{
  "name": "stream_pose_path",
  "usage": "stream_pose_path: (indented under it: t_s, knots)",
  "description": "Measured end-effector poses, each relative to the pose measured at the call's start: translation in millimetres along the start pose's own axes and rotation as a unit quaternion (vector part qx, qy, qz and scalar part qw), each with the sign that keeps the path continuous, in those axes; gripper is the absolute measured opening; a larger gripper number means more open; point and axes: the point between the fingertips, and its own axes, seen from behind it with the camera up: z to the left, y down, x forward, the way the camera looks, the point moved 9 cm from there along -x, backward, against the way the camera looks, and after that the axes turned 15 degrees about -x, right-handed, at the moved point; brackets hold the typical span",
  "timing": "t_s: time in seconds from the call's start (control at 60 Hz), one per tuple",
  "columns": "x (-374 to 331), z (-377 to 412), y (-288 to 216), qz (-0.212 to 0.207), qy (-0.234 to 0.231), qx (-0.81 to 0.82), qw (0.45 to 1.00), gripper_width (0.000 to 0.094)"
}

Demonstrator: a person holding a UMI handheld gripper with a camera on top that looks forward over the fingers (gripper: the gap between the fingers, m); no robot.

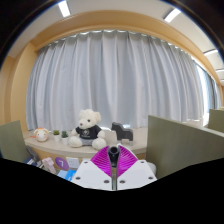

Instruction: Unplug charger

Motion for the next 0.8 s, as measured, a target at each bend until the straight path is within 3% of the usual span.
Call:
stream_pose_path:
  t_s: [0.067, 0.117, 0.233, 0.25, 0.35, 0.567, 0.7, 0.8]
  knots:
    - [-1.5, -29.5, 12.9, 0.012, 0.013, -0.006, 1.0, 0.0041]
    - [-5.8, -47.2, 53.3, 0.039, 0.022, -0.02, 0.999, 0.0041]
    - [3.1, -69.8, 157.3, 0.168, 0.009, -0.013, 0.986, 0.004]
    - [-0.3, -67.4, 186.1, 0.178, 0.01, -0.008, 0.984, 0.0041]
    - [3.2, -73.3, 244.7, 0.239, 0.004, -0.002, 0.971, 0.004]
    - [2.2, -65.2, 315.5, 0.307, -0.008, 0.028, 0.951, 0.0045]
    - [5.1, -64.9, 313.6, 0.307, 0.007, 0.025, 0.951, 0.0212]
    - [5.8, -68.7, 293.3, 0.302, 0.029, 0.007, 0.953, 0.0556]
